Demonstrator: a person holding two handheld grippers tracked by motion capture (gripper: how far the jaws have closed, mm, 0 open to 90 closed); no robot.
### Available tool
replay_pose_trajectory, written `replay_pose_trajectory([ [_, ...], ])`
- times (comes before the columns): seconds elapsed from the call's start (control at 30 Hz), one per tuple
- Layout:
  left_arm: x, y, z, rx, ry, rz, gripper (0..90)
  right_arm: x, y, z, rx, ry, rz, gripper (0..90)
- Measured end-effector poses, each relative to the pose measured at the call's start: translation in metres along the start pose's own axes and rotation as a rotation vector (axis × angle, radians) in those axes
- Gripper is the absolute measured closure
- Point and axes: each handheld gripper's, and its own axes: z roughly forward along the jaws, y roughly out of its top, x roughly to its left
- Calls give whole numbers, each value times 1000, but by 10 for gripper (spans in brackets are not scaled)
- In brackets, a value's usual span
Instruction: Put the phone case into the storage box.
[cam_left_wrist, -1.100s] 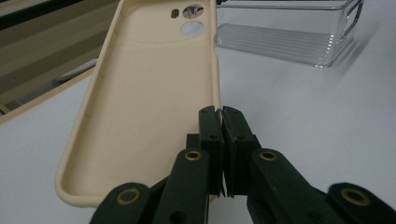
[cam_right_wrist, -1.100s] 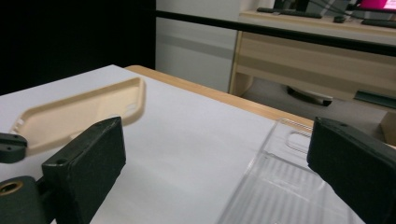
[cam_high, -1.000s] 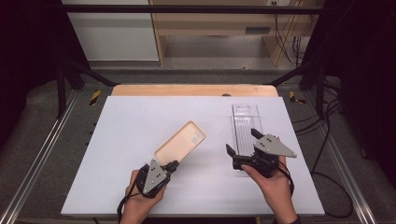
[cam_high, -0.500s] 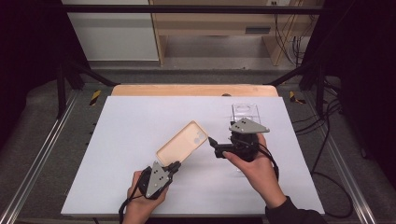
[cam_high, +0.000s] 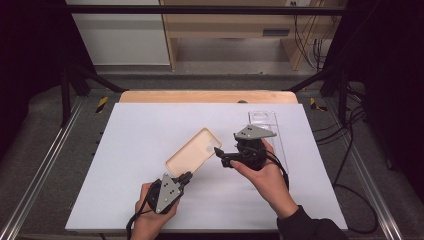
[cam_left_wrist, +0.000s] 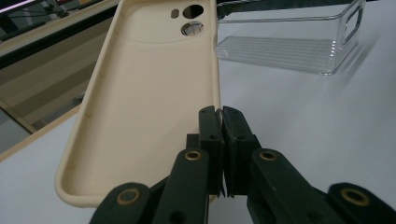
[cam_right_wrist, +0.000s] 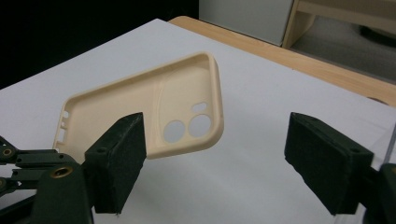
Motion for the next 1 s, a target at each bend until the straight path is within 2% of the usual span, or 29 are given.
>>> replay_pose_trajectory([
  [0.47,-1,2,-2,-15,0,3,877,-9,2,21,37,74,105,414],
  [0.67,-1,2,-2,-20,0,2,877,-15,2,28,50,80,144,458],
  [1.0,-1,3,-3,-28,8,5,877,-16,1,31,57,127,166,528],
])
